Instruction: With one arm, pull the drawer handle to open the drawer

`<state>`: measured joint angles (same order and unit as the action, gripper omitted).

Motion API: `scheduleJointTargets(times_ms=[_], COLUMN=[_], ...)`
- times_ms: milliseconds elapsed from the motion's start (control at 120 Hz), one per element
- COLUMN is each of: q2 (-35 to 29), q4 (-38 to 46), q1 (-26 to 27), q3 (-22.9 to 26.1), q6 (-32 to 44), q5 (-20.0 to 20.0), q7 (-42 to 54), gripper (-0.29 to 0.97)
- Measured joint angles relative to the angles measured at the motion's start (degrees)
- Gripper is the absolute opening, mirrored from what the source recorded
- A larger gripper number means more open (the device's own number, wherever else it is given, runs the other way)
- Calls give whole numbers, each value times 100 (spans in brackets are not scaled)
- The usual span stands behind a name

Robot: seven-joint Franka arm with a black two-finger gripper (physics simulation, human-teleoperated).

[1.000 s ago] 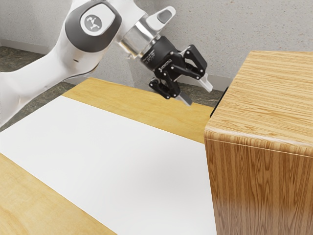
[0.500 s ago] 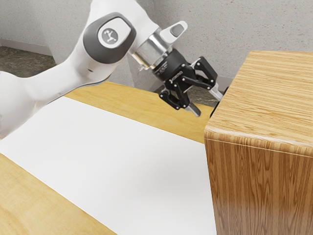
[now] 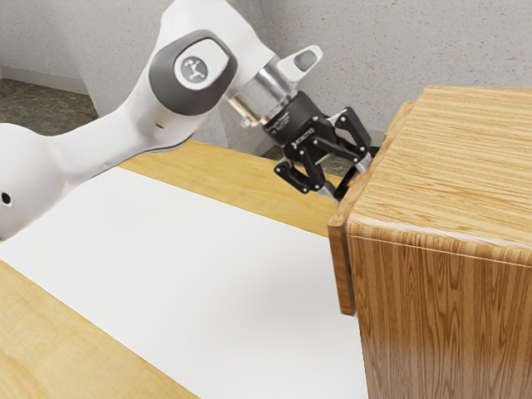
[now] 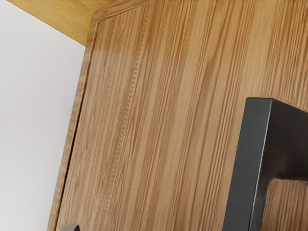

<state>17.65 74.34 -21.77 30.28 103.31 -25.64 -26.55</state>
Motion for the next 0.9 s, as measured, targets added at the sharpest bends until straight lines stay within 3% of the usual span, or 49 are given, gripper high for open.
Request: scheduleJointTargets(times_ms=[900], q2=[-403], q4=[278], q1=[-555], q3=[-16], q6=[-139], q5=[137], q7=[-15], gripper=[36])
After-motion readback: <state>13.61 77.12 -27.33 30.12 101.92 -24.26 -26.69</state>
